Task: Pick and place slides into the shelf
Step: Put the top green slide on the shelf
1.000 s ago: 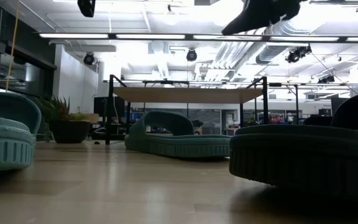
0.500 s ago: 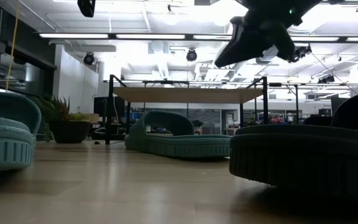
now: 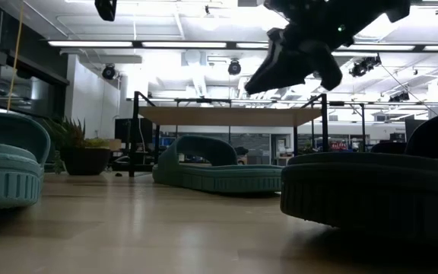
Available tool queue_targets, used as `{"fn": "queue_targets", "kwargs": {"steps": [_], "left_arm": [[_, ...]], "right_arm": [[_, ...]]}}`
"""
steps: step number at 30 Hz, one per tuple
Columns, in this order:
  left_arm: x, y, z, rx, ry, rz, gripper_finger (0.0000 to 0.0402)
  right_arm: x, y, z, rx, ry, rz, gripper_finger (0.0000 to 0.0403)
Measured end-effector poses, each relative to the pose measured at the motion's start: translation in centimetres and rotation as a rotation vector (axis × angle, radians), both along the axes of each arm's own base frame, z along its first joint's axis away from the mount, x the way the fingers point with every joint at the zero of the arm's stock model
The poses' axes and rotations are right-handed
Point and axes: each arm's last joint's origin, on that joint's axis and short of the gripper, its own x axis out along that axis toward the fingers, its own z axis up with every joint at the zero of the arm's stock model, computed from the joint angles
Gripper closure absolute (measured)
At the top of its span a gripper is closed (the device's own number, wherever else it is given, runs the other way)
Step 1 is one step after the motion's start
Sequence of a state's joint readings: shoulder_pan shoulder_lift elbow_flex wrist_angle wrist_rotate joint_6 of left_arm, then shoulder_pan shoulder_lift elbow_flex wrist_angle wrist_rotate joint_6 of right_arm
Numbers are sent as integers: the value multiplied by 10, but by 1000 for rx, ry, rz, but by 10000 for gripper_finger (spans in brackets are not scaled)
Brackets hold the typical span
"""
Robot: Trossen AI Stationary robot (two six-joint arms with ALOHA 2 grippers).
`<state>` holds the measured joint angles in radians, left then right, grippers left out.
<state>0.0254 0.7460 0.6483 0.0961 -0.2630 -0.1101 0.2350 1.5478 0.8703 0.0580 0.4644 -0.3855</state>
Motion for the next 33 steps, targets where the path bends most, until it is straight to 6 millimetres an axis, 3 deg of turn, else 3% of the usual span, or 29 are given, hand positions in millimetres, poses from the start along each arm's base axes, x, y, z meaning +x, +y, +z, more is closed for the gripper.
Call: {"fn": "queue_targets", "kwargs": {"steps": [7, 21, 33], "left_arm": [[0, 0, 0, 0, 1, 0, 399], [0, 0, 0, 0, -3, 0, 399], [0, 0, 1, 0, -6, 0, 399]], "right_arm": [[9, -2, -11, 72, 25, 121, 344], [13, -8, -15, 65, 7, 75, 279], [31, -11, -46, 12, -5, 25, 228]]}}
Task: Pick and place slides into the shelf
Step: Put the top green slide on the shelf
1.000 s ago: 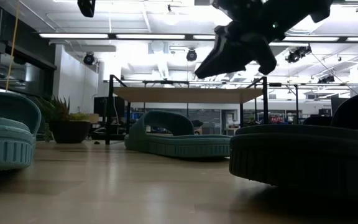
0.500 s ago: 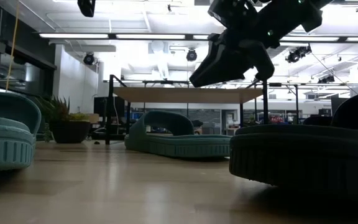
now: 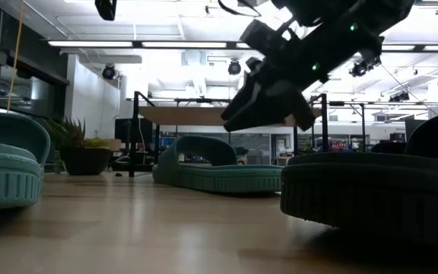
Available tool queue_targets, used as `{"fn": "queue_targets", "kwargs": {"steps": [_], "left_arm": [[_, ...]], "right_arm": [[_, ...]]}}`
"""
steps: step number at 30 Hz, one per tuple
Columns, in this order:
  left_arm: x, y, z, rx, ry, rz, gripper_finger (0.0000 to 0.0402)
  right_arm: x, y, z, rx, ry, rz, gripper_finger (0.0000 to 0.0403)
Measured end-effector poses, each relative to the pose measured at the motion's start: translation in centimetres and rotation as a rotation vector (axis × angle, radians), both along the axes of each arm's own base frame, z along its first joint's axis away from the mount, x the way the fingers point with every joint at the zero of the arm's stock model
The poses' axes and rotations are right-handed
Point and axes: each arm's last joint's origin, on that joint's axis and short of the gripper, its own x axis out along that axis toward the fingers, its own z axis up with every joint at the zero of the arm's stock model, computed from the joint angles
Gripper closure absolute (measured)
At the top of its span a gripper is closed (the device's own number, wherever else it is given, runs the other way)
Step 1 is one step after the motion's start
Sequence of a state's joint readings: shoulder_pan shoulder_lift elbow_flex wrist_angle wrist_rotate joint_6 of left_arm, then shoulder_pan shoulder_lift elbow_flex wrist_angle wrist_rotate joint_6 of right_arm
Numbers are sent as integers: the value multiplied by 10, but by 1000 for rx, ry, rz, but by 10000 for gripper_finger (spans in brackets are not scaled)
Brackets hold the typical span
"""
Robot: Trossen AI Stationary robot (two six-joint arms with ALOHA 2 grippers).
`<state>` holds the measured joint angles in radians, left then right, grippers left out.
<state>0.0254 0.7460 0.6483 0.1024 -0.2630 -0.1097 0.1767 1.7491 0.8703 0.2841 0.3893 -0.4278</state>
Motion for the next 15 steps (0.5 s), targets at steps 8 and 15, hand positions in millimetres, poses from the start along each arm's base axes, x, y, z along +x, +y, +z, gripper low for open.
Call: {"fn": "queue_targets", "kwargs": {"steps": [8, 15], "left_arm": [[0, 0, 0, 0, 0, 0, 399], [0, 0, 0, 0, 0, 0, 399]], "right_arm": [[8, -7, -23, 3, 23, -1, 221], [11, -7, -27, -1, 9, -9, 221]]}}
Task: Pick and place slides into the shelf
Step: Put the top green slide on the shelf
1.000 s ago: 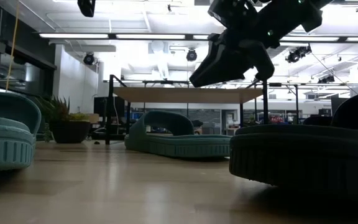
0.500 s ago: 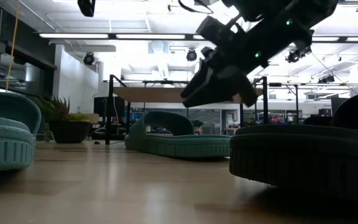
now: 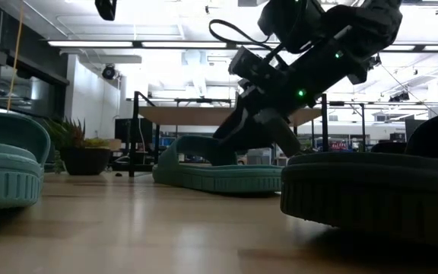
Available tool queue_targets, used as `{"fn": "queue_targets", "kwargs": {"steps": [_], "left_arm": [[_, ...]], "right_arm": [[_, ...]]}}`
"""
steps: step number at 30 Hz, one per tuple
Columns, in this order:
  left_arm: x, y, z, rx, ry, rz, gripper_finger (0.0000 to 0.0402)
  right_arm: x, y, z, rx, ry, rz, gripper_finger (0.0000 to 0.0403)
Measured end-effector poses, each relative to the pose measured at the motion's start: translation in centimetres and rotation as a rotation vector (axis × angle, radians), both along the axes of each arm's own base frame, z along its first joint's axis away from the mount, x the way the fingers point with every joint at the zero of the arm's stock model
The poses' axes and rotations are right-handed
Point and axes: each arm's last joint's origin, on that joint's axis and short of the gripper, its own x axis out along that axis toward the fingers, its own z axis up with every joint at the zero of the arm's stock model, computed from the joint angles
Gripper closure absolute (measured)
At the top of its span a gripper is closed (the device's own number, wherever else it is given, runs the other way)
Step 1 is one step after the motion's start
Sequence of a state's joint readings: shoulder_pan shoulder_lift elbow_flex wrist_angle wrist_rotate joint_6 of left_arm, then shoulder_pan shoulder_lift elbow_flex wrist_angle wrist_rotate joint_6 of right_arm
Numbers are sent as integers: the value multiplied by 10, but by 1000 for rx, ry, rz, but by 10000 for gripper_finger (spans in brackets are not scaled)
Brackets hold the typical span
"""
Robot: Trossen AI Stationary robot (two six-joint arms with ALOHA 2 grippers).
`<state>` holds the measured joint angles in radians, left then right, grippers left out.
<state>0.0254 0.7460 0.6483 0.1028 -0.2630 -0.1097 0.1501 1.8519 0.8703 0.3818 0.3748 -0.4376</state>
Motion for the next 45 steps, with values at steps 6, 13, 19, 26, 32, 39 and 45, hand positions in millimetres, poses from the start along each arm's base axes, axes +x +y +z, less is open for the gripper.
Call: {"fn": "queue_targets", "kwargs": {"steps": [6, 13, 19, 26, 32, 39, 45], "left_arm": [[0, 0, 0, 0, 0, 0, 399], [0, 0, 0, 0, 0, 0, 399], [0, 0, 0, 0, -1, 0, 399], [0, 0, 0, 0, -1, 5, 399], [0, 0, 0, 0, -1, 5, 399], [0, 0, 0, 0, -1, 5, 399], [0, 0, 0, 0, -1, 5, 399]], "right_arm": [[0, -2, 1, -14, -13, -43, 221], [1, -10, -2, -15, -7, -66, 221], [3, -13, -3, -9, -23, -78, 221], [4, -13, -1, -4, -43, -78, 221], [4, -13, -2, -5, -34, -78, 229], [3, -13, -3, 0, -22, -68, 277], [3, -12, -4, 17, -9, -41, 325]]}}
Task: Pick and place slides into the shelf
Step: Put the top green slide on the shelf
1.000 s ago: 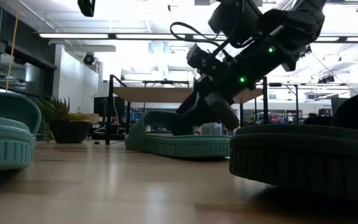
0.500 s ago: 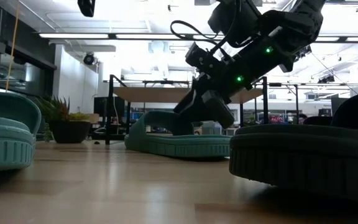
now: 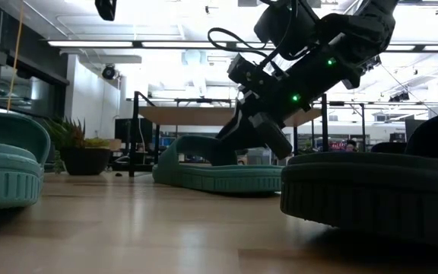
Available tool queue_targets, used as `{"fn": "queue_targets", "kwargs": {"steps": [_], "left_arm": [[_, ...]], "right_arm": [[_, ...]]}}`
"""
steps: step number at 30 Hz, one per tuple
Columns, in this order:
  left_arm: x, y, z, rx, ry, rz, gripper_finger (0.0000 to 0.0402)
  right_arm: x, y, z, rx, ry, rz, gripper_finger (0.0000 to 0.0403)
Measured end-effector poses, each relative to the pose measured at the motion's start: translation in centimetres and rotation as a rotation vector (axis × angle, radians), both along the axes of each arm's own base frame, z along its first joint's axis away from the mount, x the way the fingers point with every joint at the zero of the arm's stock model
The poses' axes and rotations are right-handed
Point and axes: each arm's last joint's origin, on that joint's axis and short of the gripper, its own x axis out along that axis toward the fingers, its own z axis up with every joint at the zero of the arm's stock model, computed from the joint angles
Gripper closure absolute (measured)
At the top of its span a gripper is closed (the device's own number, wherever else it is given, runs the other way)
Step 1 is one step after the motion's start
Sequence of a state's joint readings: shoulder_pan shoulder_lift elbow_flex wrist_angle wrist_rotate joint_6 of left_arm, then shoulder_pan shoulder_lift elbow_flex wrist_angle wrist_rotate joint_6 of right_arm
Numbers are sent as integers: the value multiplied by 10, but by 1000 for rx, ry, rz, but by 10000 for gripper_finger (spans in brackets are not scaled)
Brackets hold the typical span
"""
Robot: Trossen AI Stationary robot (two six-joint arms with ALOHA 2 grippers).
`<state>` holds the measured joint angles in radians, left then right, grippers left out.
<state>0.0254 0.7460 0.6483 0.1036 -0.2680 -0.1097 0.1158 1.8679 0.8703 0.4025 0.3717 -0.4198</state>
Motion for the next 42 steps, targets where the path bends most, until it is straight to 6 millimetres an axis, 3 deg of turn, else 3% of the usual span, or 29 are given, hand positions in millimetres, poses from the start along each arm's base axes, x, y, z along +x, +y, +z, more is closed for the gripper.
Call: {"fn": "queue_targets", "kwargs": {"steps": [13, 33, 42], "left_arm": [[0, 0, 0, 0, 0, 0, 399], [0, 0, 0, 1, 1, 0, 399], [0, 0, 0, 8, 3, 0, 399]], "right_arm": [[0, -4, 0, 57, -9, -20, 397], [0, -6, 0, 30, 6, -16, 402], [-7, -8, 14, 7, 26, -42, 402]]}}
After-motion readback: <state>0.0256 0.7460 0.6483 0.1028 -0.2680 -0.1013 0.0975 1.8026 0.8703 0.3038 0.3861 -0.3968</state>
